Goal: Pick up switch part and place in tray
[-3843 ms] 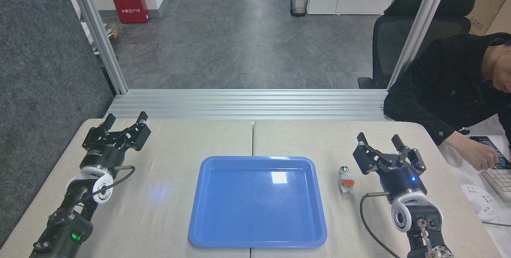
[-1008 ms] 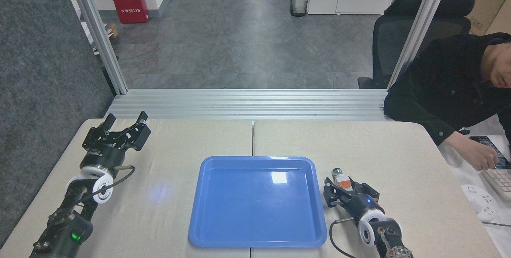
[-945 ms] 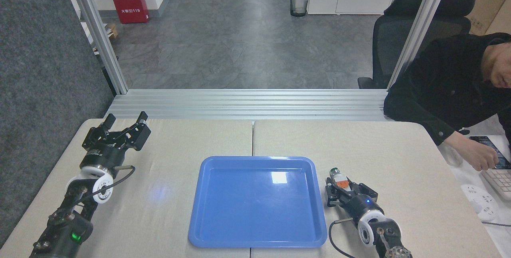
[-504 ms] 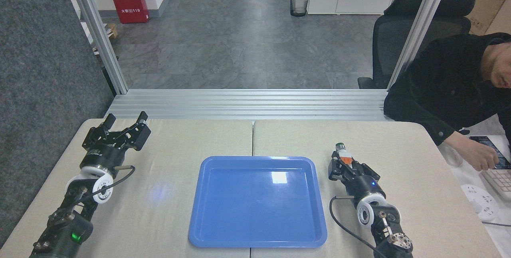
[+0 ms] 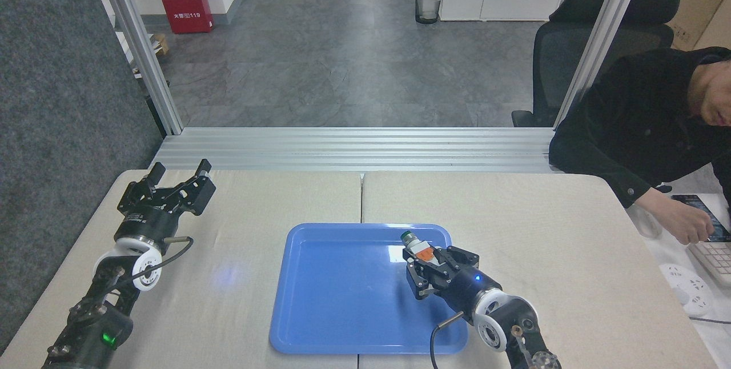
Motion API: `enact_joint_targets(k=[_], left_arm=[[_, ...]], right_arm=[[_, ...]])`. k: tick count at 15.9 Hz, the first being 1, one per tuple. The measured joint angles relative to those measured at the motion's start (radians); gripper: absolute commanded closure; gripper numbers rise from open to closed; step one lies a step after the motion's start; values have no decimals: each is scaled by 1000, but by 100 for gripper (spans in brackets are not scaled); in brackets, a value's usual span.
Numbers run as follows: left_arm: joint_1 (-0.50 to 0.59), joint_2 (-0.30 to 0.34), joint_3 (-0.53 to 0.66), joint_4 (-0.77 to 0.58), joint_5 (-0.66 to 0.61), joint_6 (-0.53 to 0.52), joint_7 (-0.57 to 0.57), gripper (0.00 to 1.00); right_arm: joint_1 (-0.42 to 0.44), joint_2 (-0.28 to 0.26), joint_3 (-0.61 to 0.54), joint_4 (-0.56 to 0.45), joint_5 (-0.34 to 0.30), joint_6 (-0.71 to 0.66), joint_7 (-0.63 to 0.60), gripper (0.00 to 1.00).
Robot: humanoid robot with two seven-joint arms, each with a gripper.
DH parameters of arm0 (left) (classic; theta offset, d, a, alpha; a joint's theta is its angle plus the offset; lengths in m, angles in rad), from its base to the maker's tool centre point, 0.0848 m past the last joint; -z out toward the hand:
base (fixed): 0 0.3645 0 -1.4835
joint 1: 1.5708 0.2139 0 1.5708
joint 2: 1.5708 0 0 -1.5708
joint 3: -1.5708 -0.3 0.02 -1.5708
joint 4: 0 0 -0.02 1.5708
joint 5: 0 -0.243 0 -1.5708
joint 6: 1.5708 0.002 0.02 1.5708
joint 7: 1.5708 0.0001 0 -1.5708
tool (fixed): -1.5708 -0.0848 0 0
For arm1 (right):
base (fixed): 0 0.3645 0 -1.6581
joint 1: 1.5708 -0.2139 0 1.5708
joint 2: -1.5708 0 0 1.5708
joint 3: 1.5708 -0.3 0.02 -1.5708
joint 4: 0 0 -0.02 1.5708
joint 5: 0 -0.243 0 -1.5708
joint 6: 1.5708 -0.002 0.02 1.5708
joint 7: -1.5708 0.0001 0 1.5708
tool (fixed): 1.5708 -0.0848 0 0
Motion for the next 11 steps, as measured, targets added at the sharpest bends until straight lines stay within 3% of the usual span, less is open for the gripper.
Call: enact_joint_targets(k=[2, 5, 9, 11], left_arm=[[0, 0, 0, 0, 0, 0, 0, 0], [0, 0, 0, 0, 0, 0, 0, 0], [0, 0, 0, 0, 0, 0, 0, 0], [0, 0, 0, 0, 0, 0, 0, 0]], right_arm=[[14, 9, 16, -2, 47, 60, 9, 0], [25, 20, 35, -1, 49, 123, -50, 0], [-11, 34, 40, 2, -126, 303, -247, 0], [-57, 26, 17, 13, -177, 349, -312, 0]])
